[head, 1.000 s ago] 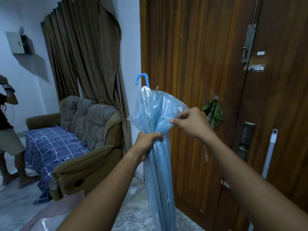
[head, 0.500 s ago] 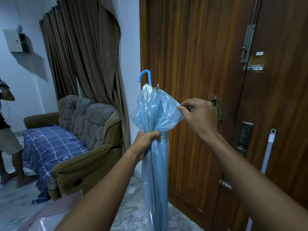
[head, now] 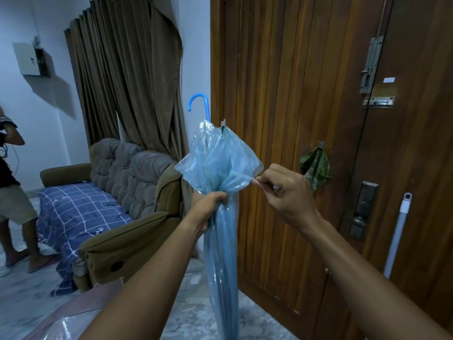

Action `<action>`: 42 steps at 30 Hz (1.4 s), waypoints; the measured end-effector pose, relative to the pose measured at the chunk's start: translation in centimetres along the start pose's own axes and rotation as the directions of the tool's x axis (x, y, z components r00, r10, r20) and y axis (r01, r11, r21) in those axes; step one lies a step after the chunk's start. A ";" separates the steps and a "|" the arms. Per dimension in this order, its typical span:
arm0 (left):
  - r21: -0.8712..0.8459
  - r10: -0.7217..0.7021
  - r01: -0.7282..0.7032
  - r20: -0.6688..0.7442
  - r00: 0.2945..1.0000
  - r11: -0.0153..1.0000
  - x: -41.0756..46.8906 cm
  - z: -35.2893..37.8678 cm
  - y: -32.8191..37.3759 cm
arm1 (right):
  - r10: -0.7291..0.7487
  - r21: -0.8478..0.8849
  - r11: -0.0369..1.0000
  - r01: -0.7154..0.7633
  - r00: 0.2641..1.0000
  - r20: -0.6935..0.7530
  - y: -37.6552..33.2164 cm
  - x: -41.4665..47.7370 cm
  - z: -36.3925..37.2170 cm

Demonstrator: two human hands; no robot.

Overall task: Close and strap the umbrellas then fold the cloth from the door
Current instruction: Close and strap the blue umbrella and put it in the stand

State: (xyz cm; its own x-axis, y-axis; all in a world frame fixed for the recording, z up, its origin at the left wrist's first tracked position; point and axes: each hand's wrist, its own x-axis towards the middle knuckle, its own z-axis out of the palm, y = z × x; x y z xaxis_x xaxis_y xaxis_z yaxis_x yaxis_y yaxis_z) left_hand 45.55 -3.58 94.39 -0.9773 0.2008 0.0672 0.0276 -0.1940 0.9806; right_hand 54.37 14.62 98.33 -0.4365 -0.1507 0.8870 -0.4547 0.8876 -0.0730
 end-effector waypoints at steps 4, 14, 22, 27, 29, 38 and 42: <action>0.026 0.024 -0.023 -0.026 0.999 0.999 -0.1 -0.6 0.7 | 0.023 0.030 0.999 -0.023 1.000 0.006 -0.4 0.3 -0.1; 0.034 -0.021 0.019 0.082 0.996 0.999 0.0 -0.2 0.8 | 0.389 0.132 0.909 -0.396 0.918 0.080 0.0 -0.5 1.7; 0.044 -0.057 0.054 0.073 0.996 0.998 0.5 -0.4 0.5 | 0.439 0.269 0.854 -0.446 0.894 0.092 -0.2 -0.3 1.6; 0.051 -0.046 0.042 0.077 0.996 0.998 0.3 -0.4 0.6 | 0.454 0.336 0.832 -0.441 0.890 0.042 0.0 -0.1 1.6; 0.046 -0.022 0.019 0.066 0.998 0.999 0.3 -0.4 0.5 | 0.447 0.336 0.844 -0.419 0.894 -0.008 0.0 0.0 1.6; 0.035 -0.023 0.022 0.029 0.999 0.999 0.6 0.0 0.2 | 0.497 0.499 0.731 -0.466 0.864 0.078 -0.8 0.0 1.1; 0.033 -0.044 0.044 -0.006 0.999 0.998 1.0 -0.3 -0.1 | 0.486 0.489 0.745 -0.454 0.871 0.069 -1.3 0.0 0.8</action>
State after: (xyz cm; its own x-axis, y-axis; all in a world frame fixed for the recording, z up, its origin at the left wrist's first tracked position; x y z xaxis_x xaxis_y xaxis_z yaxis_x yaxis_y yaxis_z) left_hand 44.48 -3.67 94.30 -0.9788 0.2037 0.0228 -0.0090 -0.1536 0.9881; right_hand 54.34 13.12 98.09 -0.6549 0.2697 0.7059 -0.5200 0.5171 -0.6799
